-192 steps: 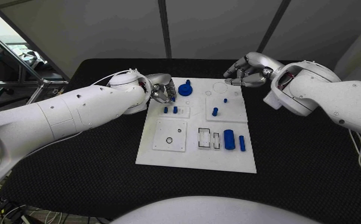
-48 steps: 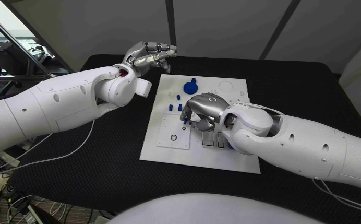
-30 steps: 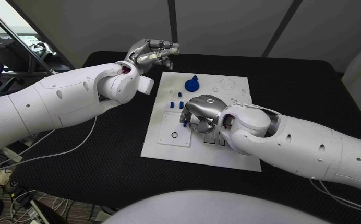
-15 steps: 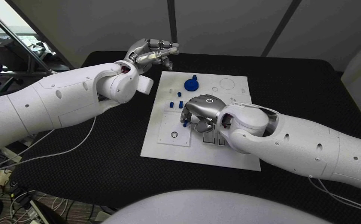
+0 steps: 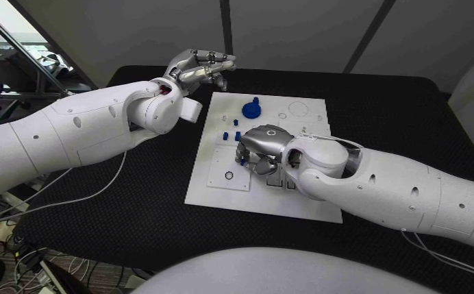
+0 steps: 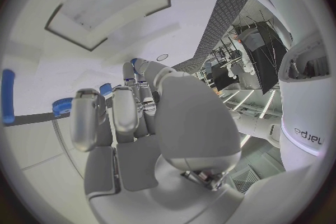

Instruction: Assemble the parts on the task board

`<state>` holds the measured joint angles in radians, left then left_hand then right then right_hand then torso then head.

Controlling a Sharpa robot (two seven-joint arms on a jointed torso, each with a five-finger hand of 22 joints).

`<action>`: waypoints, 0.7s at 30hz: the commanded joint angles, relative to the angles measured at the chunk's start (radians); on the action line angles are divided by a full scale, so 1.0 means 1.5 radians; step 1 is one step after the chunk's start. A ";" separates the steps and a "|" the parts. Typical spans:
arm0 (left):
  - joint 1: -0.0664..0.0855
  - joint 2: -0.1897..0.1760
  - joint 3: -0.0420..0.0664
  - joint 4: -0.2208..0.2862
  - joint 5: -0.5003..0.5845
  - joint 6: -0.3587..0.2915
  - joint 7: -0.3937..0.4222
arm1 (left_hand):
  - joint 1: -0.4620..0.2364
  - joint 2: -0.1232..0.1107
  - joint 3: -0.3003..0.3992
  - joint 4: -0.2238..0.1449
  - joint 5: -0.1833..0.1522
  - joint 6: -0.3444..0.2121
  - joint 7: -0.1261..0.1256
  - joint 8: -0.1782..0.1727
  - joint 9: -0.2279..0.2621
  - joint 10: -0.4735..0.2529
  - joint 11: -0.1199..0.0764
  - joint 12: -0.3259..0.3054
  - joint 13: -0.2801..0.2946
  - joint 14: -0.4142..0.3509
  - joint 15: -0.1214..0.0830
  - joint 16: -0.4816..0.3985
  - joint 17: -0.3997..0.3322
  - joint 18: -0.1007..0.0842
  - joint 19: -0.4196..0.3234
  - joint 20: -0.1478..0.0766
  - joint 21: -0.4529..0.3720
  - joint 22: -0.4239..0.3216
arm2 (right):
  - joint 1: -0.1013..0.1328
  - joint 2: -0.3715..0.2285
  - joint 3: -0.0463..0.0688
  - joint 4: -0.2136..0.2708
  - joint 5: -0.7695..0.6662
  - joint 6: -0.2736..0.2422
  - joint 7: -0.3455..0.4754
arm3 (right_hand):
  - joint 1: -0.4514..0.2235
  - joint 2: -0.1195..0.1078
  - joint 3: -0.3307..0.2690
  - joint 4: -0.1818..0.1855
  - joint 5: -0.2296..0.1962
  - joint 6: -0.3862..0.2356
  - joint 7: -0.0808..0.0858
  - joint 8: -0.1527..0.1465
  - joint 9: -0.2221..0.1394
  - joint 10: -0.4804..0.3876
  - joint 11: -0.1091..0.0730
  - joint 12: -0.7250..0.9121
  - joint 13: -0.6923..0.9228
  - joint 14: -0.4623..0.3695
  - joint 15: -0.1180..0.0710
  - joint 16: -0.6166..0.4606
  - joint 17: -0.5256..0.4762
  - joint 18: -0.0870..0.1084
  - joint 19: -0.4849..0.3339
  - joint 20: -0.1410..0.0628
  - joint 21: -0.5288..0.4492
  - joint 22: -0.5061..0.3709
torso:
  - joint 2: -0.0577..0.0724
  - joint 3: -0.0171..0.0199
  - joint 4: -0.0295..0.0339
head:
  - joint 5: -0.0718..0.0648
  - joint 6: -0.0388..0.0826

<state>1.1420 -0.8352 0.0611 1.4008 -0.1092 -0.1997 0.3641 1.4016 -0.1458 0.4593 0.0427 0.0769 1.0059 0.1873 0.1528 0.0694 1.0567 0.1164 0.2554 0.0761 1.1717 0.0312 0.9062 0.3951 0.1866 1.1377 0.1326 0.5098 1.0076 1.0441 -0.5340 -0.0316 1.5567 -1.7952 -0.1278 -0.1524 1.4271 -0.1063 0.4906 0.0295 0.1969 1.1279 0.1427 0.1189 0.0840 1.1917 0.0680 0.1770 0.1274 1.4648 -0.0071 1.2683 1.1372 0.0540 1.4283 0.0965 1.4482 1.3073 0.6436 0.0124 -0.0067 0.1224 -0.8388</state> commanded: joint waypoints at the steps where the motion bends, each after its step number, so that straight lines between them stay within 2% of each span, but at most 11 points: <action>1: 0.001 0.001 0.001 0.000 -0.002 0.007 0.001 | 0.004 0.002 0.000 -0.003 -0.001 0.001 0.002 0.002 -0.001 0.000 0.001 0.005 0.000 -0.004 0.000 -0.003 -0.001 -0.002 0.000 -0.003 -0.002 -0.001 | 0.000 0.001 -0.003 -0.002 -0.005 0.024 -0.006 | -0.016 -0.004 -0.009 0.002 0.007 -0.008 0.002 -0.007 -0.002 -0.007 0.004 -0.011 -0.004 0.025 0.001 0.000 -0.006 -0.004 -0.002 0.003 -0.003 0.055 | 0.000 -0.0001 -0.0003 | 0.001 -0.001; 5: 0.002 0.000 0.001 0.000 -0.002 0.008 0.000 | 0.004 0.002 0.000 -0.003 -0.001 0.001 0.002 0.002 -0.001 0.000 0.001 0.005 0.000 -0.004 0.000 -0.003 -0.001 -0.002 0.000 -0.003 -0.002 -0.001 | 0.000 0.001 -0.004 -0.005 -0.006 0.008 -0.010 | -0.039 -0.021 -0.019 0.009 0.019 -0.061 0.022 -0.036 -0.013 -0.066 0.025 -0.042 -0.021 0.013 0.017 -0.026 -0.043 0.010 -0.049 0.014 -0.045 -0.001 | -0.001 -0.0001 -0.0002 | 0.001 -0.001; 8: 0.002 0.000 0.001 0.000 -0.002 0.008 -0.001 | 0.004 0.002 -0.001 -0.003 -0.001 0.000 0.002 0.002 -0.001 -0.001 0.001 0.005 -0.001 -0.005 0.000 -0.003 -0.002 -0.002 0.000 -0.003 -0.003 -0.001 | 0.000 0.001 -0.004 -0.005 -0.008 -0.010 -0.011 | -0.046 -0.030 -0.026 0.007 0.018 -0.092 0.026 -0.038 -0.013 -0.103 0.034 -0.052 -0.032 -0.001 0.024 -0.060 -0.088 0.021 -0.086 0.023 -0.079 -0.045 | -0.001 0.0003 -0.0001 | 0.001 0.000; 18: 0.002 0.000 0.001 -0.001 -0.002 0.010 -0.004 | 0.004 0.002 -0.001 -0.003 -0.001 0.000 0.002 0.002 -0.001 -0.001 0.001 0.005 -0.001 -0.005 0.000 -0.003 -0.002 -0.002 0.000 -0.003 -0.003 -0.002 | 0.000 -0.015 -0.004 0.016 -0.007 -0.103 0.005 | -0.051 -0.033 -0.039 0.005 0.037 -0.104 0.029 -0.035 -0.011 -0.122 0.037 -0.038 -0.037 -0.003 0.027 -0.071 -0.106 0.025 -0.094 0.028 -0.094 -0.060 | -0.001 0.0008 0.0005 | 0.001 0.003; 21: 0.002 -0.001 0.000 -0.002 -0.002 0.010 -0.005 | 0.003 0.002 -0.001 -0.003 -0.001 0.000 0.003 0.002 -0.001 -0.002 0.001 0.005 -0.001 -0.005 0.001 -0.003 -0.003 -0.003 0.000 -0.003 -0.003 -0.002 | 0.000 -0.031 -0.004 0.029 -0.005 -0.127 0.004 | -0.056 -0.032 -0.046 0.008 0.035 -0.096 0.026 -0.032 -0.009 -0.119 0.035 -0.027 -0.037 -0.003 0.025 -0.073 -0.113 0.025 -0.093 0.028 -0.096 -0.062 | -0.001 0.0005 -0.0014 | 0.003 0.004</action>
<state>1.1426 -0.8369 0.0610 1.3980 -0.1098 -0.1967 0.3577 1.4016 -0.1458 0.4593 0.0427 0.0769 1.0059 0.1874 0.1527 0.0695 1.0567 0.1165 0.2595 0.0762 1.1718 0.0313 0.9062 0.3920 0.1866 1.1377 0.1325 0.5098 1.0065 1.0418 -0.5751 -0.0384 1.5932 -1.8003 -0.2320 -0.1571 1.3473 -0.1552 0.4246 0.0403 0.2469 0.9799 0.1843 0.0668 0.0700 1.0144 0.1268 0.1348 0.0718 1.4560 0.0270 1.1638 0.9689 0.0857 1.2899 0.1373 1.3072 1.2152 0.6425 0.0134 -0.0067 0.1247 -0.8335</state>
